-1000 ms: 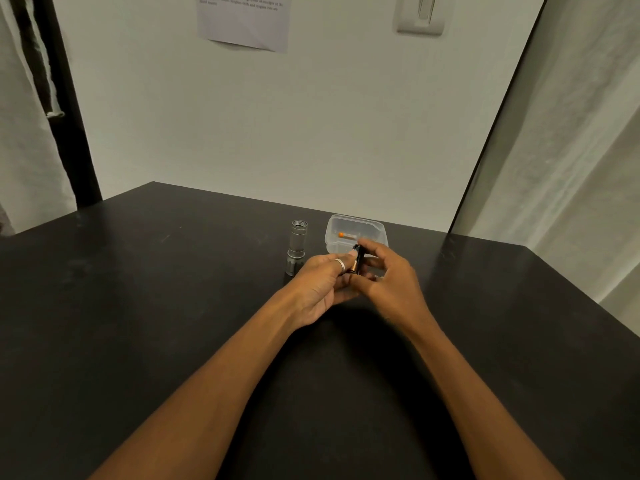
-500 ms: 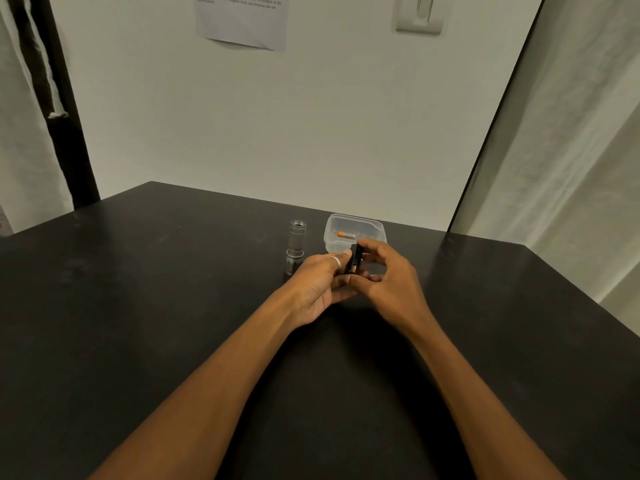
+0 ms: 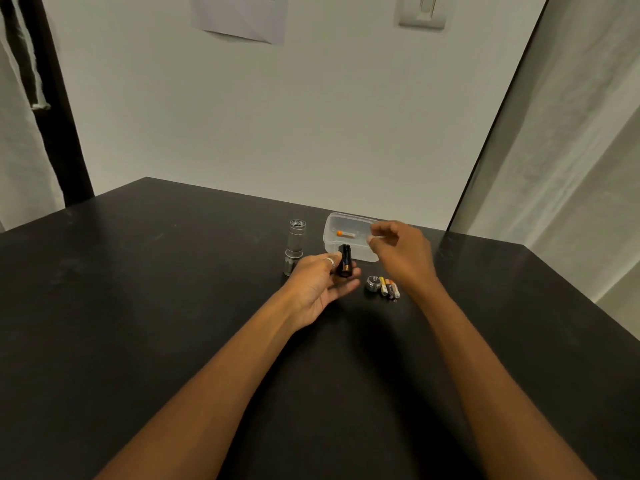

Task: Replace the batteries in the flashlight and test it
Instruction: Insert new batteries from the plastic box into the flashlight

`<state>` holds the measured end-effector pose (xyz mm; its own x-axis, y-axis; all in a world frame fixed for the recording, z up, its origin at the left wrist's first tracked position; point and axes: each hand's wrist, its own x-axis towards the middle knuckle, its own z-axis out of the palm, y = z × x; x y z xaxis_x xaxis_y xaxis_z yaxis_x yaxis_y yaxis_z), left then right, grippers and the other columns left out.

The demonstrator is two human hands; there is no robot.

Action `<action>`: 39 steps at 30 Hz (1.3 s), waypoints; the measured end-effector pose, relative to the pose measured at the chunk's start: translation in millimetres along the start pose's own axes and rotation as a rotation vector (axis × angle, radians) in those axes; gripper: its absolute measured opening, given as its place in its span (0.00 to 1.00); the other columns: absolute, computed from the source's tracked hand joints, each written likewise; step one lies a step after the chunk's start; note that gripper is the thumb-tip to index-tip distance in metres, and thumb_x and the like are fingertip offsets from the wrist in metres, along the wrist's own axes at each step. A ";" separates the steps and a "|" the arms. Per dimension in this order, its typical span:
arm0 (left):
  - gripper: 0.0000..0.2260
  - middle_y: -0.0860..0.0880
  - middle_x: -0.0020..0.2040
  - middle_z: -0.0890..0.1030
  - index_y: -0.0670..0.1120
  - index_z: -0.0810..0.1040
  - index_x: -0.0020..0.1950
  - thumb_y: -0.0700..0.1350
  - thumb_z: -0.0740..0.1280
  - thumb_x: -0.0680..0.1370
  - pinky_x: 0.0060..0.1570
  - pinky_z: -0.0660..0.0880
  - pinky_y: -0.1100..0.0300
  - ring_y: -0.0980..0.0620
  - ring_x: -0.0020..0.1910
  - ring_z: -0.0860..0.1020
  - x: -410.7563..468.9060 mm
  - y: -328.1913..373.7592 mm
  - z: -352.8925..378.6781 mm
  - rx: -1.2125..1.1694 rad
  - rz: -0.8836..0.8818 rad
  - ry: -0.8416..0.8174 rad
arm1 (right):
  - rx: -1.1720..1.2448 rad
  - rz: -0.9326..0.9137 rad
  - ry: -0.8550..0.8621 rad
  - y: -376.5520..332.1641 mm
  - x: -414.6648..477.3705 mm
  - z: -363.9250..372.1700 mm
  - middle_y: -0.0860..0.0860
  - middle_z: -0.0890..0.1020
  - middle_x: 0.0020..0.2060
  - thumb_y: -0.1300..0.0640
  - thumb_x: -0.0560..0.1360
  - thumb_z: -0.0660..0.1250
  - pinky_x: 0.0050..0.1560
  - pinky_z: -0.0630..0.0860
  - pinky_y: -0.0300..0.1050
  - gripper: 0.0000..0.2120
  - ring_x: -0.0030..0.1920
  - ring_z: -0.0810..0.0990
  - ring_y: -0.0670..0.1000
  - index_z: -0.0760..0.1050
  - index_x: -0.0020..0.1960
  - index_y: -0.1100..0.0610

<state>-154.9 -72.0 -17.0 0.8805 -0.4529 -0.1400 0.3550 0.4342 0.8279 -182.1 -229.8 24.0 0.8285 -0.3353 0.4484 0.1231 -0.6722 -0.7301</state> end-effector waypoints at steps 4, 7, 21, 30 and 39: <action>0.09 0.41 0.49 0.86 0.38 0.78 0.60 0.40 0.61 0.85 0.45 0.84 0.54 0.49 0.47 0.87 4.6 0.4 -1.6 -0.058 -0.026 0.030 | -0.226 -0.069 -0.067 -8.7 59.0 15.7 0.52 0.87 0.52 0.63 0.77 0.68 0.54 0.75 0.39 0.10 0.53 0.83 0.50 0.85 0.55 0.58; 0.10 0.40 0.52 0.85 0.38 0.78 0.62 0.40 0.61 0.85 0.42 0.85 0.54 0.50 0.46 0.87 7.3 0.6 -2.7 -0.089 -0.045 0.043 | -0.422 -0.076 -0.195 -4.8 93.0 34.9 0.55 0.87 0.50 0.68 0.75 0.66 0.49 0.77 0.43 0.11 0.52 0.84 0.54 0.86 0.50 0.60; 0.10 0.44 0.47 0.86 0.39 0.78 0.63 0.41 0.62 0.85 0.45 0.84 0.54 0.49 0.49 0.87 9.5 -2.7 -2.8 -0.102 -0.056 0.028 | -0.909 -0.087 -0.504 14.2 138.7 88.1 0.58 0.81 0.57 0.60 0.77 0.67 0.56 0.80 0.54 0.13 0.55 0.81 0.60 0.79 0.61 0.58; 0.09 0.45 0.46 0.87 0.40 0.80 0.58 0.40 0.62 0.85 0.45 0.84 0.53 0.49 0.49 0.87 9.1 -1.5 -2.4 -0.097 -0.057 0.021 | -0.661 -0.149 -0.349 -0.7 129.4 66.3 0.54 0.82 0.61 0.61 0.80 0.65 0.56 0.79 0.52 0.11 0.57 0.81 0.57 0.82 0.58 0.53; 0.09 0.43 0.49 0.86 0.40 0.80 0.57 0.40 0.60 0.85 0.46 0.84 0.55 0.50 0.49 0.86 -1.1 2.9 3.1 -0.007 -0.033 0.025 | 0.214 -0.038 0.030 -30.4 20.9 -5.5 0.48 0.85 0.45 0.60 0.78 0.72 0.46 0.86 0.49 0.04 0.43 0.87 0.47 0.82 0.52 0.53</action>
<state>-155.8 -72.7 -12.7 0.8757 -0.4477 -0.1809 0.3862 0.4245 0.8190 -171.6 -220.0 58.4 0.8048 -0.3344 0.4904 0.2694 -0.5303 -0.8038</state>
